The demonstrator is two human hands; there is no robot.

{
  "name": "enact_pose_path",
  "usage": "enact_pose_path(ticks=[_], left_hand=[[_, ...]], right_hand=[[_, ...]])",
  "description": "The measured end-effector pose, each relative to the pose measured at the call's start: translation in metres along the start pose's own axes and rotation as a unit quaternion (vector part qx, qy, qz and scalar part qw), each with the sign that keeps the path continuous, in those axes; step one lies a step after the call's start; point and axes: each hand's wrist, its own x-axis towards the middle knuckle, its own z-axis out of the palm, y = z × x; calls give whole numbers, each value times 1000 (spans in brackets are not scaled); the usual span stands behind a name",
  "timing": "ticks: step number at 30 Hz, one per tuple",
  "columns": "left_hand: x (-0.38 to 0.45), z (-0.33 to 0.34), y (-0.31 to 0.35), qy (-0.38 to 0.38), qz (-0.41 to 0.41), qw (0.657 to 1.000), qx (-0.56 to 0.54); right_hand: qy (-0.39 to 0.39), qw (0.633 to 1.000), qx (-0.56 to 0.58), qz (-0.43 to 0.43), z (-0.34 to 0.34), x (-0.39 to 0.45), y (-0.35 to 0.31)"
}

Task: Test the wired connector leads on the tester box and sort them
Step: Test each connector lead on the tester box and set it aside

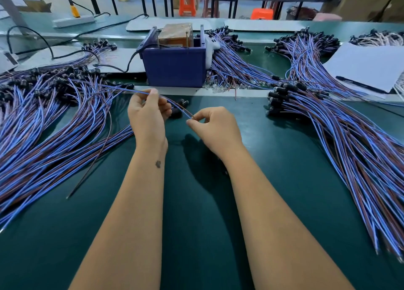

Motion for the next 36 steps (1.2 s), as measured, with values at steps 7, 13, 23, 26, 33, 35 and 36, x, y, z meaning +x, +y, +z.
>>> enact_pose_path(ticks=[7,13,23,26,33,35,36], left_hand=[[-5,1,-6,-57,91,978,178],[-8,2,-19,-184,96,908,363],[-73,38,-30,-363,179,769,495],[-91,48,-36,-396,228,740,493],[-124,65,-45,-491,333,683,425],[-132,71,-48,-545,331,657,401],[-135,72,-49,-574,330,639,392]], right_hand=[[213,970,-117,-19,-12,-1,4],[306,939,156,-18,-19,0,3],[334,920,199,46,-35,7,9],[310,933,166,79,-58,12,26],[240,967,25,86,-115,10,65],[224,972,-9,74,-137,9,72],[216,973,-24,73,-147,8,75]])
